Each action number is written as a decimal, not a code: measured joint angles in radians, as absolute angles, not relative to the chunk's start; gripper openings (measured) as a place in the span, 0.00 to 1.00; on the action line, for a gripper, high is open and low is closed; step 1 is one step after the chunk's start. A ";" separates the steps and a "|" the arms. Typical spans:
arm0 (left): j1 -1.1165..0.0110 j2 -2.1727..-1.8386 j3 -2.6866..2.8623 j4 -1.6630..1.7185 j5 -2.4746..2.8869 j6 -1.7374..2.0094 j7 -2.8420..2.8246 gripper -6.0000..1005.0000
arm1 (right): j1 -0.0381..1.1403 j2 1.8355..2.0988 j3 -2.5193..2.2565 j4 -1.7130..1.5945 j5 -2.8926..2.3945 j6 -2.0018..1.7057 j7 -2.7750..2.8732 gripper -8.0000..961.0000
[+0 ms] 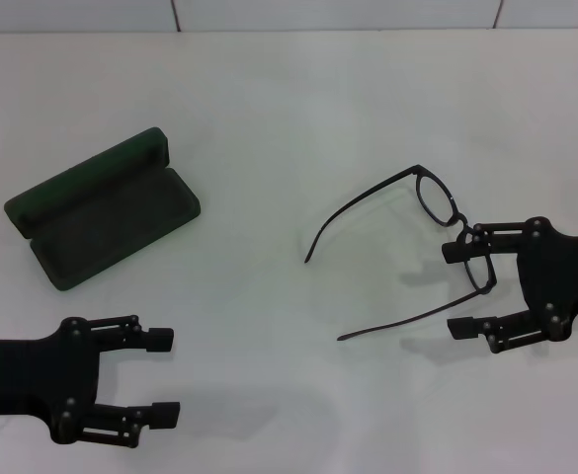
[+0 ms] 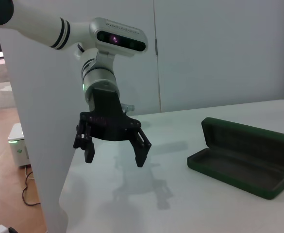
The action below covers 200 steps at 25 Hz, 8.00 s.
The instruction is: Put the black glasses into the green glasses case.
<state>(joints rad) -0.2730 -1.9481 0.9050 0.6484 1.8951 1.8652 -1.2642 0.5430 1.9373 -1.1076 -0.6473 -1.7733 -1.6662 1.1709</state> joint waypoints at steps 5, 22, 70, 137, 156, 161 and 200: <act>-0.273 -1.949 0.905 0.648 1.896 1.864 -1.266 0.86 | 0.543 1.937 -1.108 -0.647 -1.773 -1.666 1.171 0.85; -0.335 -1.968 0.672 0.791 1.899 1.803 -1.598 0.86 | 0.538 1.942 -1.109 -0.647 -1.773 -1.667 1.172 0.84; -0.729 -2.001 0.908 1.062 2.675 1.488 -2.052 0.22 | 0.562 1.962 -1.110 -0.647 -1.800 -1.663 1.184 0.84; -0.348 -2.051 0.887 0.964 1.921 1.639 -1.538 0.71 | 0.708 1.822 -0.901 -0.812 -2.015 -1.581 2.176 0.84; -0.265 -2.020 0.867 0.818 1.947 1.663 -1.277 0.72 | 1.113 1.985 -1.037 -0.632 -2.649 -1.512 2.605 0.81; -0.266 -2.020 0.867 0.819 1.950 1.663 -1.277 0.72 | 1.095 2.006 -1.053 -0.632 -2.649 -1.473 2.615 0.81; -0.269 -2.053 0.792 0.788 1.928 1.687 -1.376 0.71 | 0.878 1.975 -0.985 -0.877 -2.452 -1.454 2.547 0.07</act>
